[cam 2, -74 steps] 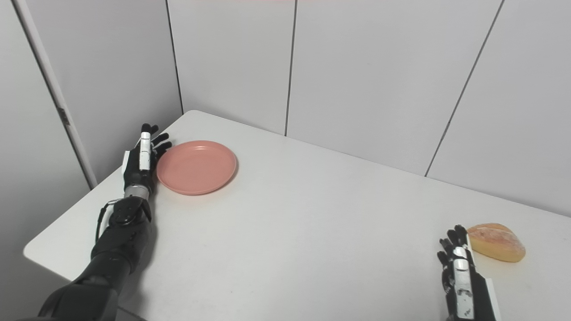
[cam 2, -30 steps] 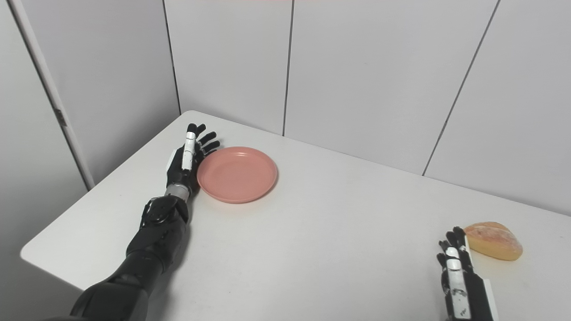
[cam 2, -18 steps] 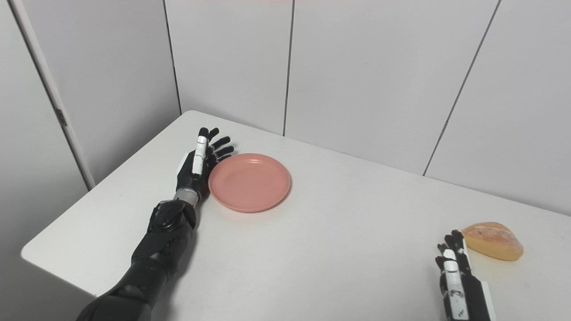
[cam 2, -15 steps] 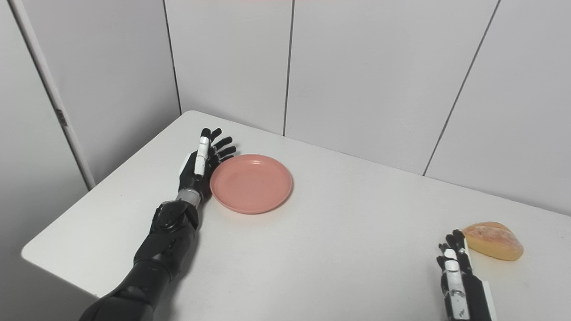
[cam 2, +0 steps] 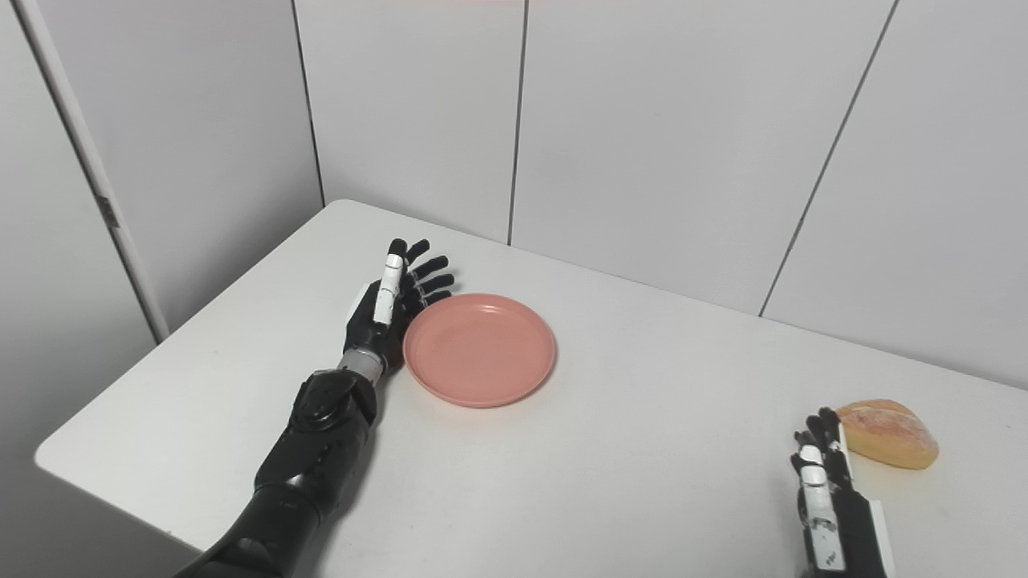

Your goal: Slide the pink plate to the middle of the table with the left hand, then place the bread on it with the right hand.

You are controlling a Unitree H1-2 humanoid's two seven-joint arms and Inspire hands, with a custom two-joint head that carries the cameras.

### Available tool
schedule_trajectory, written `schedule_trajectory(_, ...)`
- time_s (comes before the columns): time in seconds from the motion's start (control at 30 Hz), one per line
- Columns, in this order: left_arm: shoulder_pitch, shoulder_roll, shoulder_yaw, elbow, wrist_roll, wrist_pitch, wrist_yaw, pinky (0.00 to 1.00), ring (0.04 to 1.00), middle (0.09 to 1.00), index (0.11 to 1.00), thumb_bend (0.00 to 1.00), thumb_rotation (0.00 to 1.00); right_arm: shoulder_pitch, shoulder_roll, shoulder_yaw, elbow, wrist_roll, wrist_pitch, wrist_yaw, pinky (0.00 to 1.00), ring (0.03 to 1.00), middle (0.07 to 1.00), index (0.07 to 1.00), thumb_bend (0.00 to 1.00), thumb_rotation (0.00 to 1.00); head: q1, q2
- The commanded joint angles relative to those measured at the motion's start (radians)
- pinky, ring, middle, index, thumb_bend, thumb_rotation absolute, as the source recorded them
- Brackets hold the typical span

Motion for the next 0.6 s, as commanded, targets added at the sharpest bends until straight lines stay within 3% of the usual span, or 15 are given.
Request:
schedule_trajectory(0.0, -0.029, 0.008, -0.005, -0.046, 0.004, 0.006, -0.011, 0.76, 0.766, 0.821, 0.883, 0.82, 0.92, -0.030, 0.002, -0.007, -0.015, 0.008, -0.056, 0.003, 1.00, 0.988, 0.988, 1.000, 0.63, 0.83, 0.001, 0.001)
schedule_trajectory(0.2, -0.018, 0.000, -0.012, -0.083, 0.003, 0.032, -0.010, 0.78, 0.766, 0.825, 0.881, 0.80, 0.92, -0.025, 0.008, 0.000, -0.049, 0.011, -0.008, 0.002, 1.00, 0.997, 0.997, 1.000, 0.63, 0.82, -0.040, 0.028)
schedule_trajectory(0.57, 0.002, -0.003, -0.032, -0.142, 0.005, 0.064, -0.026, 0.81, 0.785, 0.823, 0.872, 0.81, 0.92, -0.039, 0.038, 0.009, -0.053, -0.004, 0.009, -0.022, 1.00, 0.993, 0.998, 1.000, 0.66, 0.81, -0.132, 0.062)
